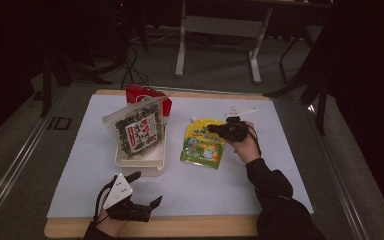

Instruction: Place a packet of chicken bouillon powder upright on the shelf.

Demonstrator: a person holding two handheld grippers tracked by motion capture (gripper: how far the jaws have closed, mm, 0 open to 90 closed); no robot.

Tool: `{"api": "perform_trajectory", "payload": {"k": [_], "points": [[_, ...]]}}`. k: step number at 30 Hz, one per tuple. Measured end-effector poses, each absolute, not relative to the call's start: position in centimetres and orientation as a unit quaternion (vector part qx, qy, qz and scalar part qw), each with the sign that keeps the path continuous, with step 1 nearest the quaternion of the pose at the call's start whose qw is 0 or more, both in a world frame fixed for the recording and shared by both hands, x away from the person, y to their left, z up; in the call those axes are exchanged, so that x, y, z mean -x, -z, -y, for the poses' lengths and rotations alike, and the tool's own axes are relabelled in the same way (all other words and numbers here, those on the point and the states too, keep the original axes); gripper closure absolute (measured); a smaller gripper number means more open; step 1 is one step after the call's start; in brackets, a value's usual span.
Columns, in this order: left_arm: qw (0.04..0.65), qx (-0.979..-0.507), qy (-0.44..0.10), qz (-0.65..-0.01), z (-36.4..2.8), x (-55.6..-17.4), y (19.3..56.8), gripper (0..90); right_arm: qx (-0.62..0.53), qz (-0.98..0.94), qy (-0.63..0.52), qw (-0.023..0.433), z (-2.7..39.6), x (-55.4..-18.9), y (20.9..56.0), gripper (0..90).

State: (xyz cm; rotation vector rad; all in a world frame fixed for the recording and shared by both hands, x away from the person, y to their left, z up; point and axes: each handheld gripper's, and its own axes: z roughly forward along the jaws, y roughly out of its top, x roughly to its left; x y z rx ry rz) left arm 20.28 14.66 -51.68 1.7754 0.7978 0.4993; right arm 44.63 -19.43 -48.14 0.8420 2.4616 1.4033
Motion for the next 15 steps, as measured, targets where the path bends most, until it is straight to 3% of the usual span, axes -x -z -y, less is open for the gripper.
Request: {"api": "perform_trajectory", "payload": {"k": [15], "points": [[0.538, -0.747, -0.202, -0.334, -14.9, -19.9, 52.1, 1.1, -0.34, -0.817, -0.458, 0.08, 16.9, -50.9, 50.9, 89.8]]}}
